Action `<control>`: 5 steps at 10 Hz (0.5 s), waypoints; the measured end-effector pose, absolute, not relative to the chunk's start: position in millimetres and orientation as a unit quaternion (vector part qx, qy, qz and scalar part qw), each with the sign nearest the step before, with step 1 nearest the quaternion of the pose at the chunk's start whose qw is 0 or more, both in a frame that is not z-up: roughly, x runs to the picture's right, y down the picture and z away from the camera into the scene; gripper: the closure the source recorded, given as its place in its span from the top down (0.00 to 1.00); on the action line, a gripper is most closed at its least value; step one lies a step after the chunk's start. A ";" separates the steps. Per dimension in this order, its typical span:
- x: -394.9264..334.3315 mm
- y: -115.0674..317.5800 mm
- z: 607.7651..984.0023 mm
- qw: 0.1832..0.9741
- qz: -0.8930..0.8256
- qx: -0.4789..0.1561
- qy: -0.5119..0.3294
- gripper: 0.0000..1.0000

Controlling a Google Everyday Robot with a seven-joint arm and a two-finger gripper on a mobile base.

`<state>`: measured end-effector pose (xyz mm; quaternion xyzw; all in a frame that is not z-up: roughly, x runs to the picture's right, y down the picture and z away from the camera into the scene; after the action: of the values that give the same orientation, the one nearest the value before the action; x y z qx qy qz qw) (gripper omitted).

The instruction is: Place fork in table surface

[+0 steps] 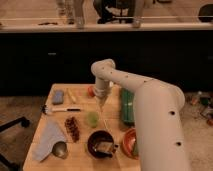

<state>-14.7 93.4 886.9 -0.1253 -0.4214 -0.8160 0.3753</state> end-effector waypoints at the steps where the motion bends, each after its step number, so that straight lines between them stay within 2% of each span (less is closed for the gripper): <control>1: -6.2 90.5 895.1 0.376 -0.814 -0.130 -0.423 0.00; 5: 4.2 96.6 919.3 0.373 -0.805 -0.144 -0.438 0.00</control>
<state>4.2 96.6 919.3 -0.1442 -0.4377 -0.8053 0.3730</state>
